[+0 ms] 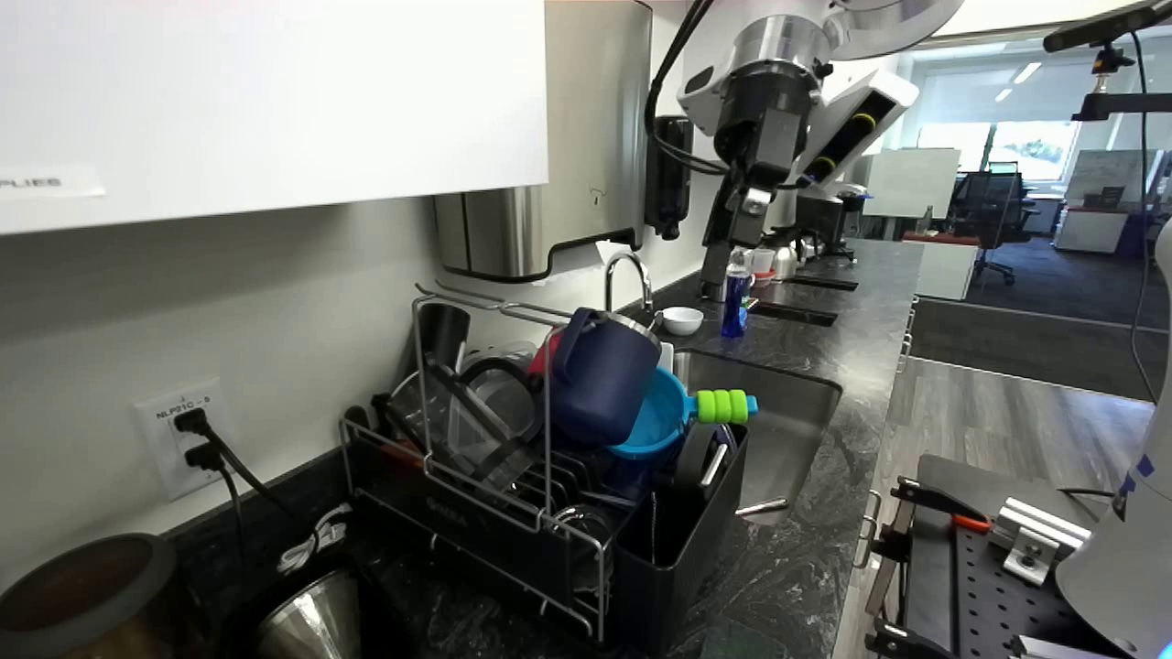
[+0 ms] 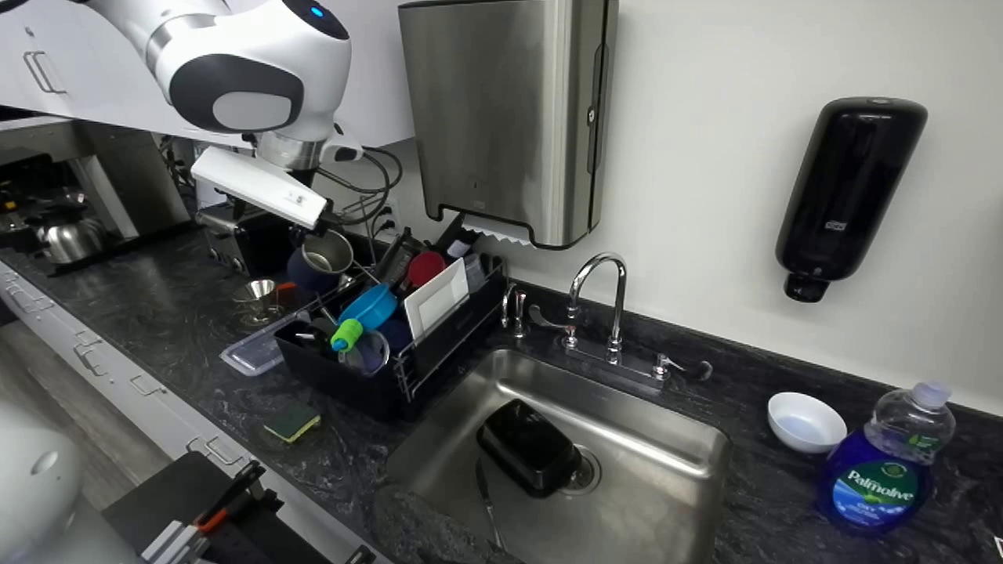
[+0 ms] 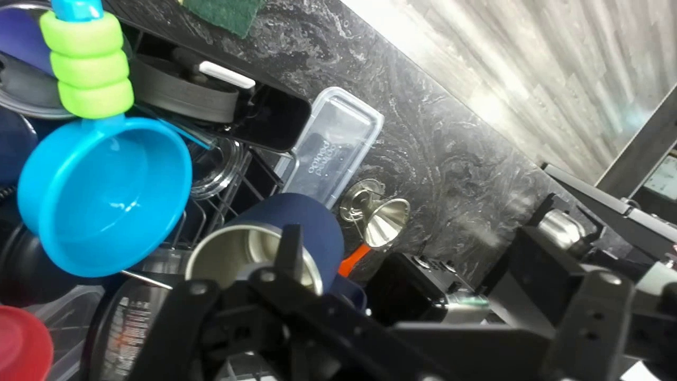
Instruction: Pick up the blue cup and place it in the sink
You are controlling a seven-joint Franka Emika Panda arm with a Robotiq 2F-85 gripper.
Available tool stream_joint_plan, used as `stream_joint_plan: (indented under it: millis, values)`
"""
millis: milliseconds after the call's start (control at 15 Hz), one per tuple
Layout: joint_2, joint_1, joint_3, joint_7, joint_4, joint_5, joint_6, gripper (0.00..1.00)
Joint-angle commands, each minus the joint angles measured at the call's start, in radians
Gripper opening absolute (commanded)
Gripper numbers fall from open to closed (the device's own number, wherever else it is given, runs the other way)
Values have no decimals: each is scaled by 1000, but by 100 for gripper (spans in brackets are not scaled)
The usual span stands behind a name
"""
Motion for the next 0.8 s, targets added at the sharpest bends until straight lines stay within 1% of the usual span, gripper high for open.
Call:
stream_joint_plan:
  millis: [0,333,733]
  values:
    - [-36,-6,-13,-189,-19,103,-36,100]
    - [-71,-42,-32,-473,-49,201,-49,100]
    - [-121,-103,-29,-756,-132,203,-20,100]
